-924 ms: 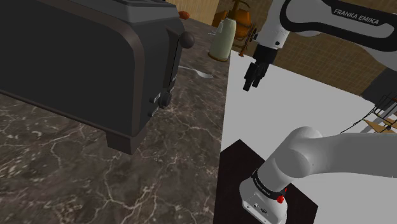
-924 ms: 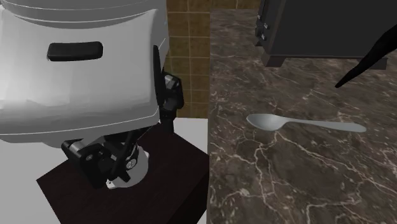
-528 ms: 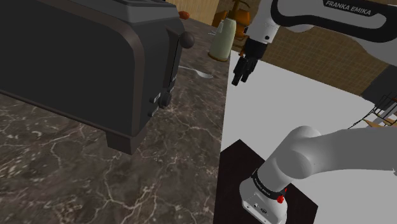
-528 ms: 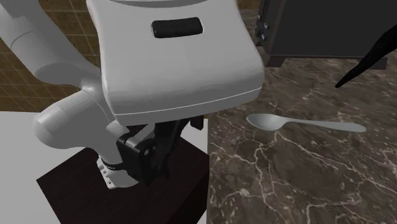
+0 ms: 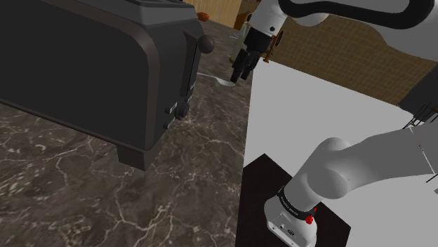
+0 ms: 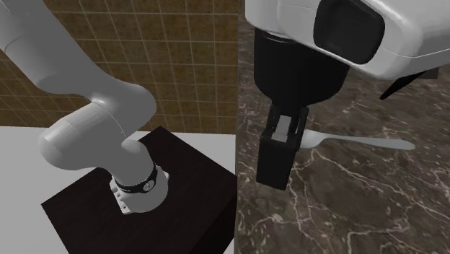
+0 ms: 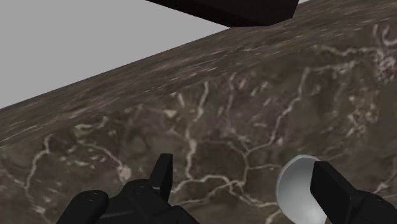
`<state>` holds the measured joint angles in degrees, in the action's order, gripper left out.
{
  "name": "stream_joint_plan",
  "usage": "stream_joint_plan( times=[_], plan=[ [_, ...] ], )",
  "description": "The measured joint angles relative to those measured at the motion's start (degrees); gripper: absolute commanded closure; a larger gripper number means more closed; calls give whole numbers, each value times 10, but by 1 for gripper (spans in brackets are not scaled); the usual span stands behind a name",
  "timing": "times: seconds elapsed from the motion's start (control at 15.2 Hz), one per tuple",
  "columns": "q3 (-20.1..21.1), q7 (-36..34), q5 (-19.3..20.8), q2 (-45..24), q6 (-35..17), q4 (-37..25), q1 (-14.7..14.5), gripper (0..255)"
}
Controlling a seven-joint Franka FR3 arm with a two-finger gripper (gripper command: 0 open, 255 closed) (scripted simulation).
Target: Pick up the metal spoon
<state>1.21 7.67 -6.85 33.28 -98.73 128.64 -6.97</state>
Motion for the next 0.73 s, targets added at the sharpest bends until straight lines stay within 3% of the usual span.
stream_joint_plan(
  times=[0.59, 0.73],
  plan=[
    [40, 1, -36, -103, -68, -112, -41, 0],
    [45, 3, -39, -113, -87, -110, -44, 0]
  ],
)
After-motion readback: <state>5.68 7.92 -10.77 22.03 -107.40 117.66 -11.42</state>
